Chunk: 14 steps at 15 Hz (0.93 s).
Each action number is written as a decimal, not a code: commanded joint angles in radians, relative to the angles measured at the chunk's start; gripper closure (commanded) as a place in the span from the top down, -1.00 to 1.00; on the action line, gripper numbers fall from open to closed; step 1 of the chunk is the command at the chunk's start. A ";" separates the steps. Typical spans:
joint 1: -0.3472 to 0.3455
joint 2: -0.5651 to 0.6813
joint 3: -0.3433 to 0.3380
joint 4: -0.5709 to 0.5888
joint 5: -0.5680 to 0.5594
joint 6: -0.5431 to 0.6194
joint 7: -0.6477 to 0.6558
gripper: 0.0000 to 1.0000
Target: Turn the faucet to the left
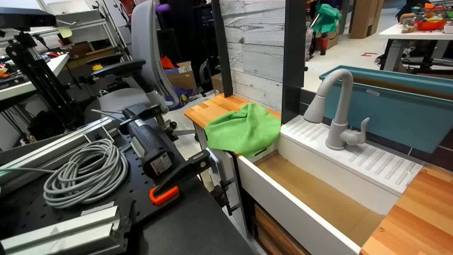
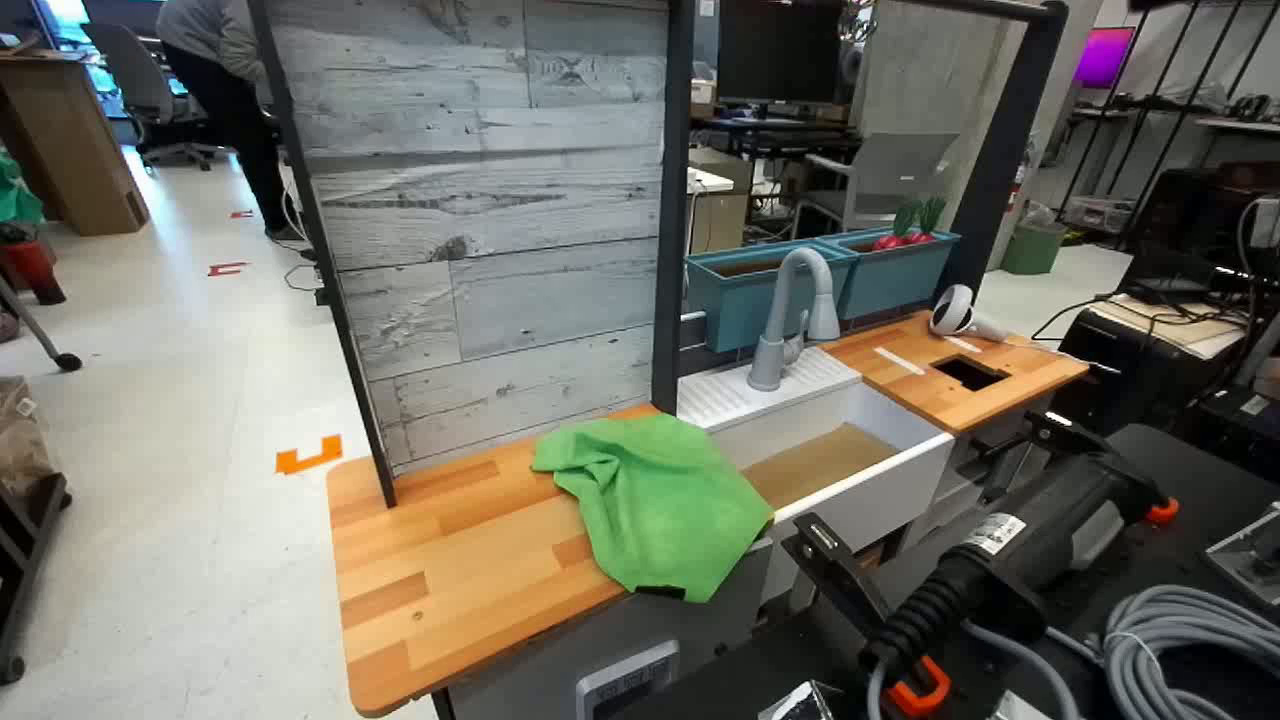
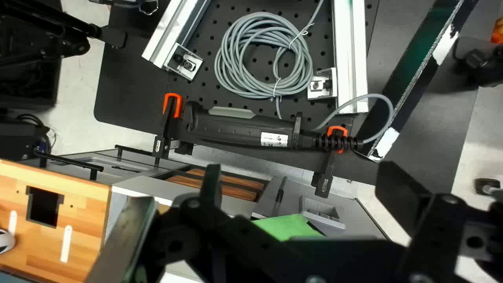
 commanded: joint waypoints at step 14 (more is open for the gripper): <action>-0.051 0.062 -0.175 0.015 -0.006 0.343 -0.060 1.00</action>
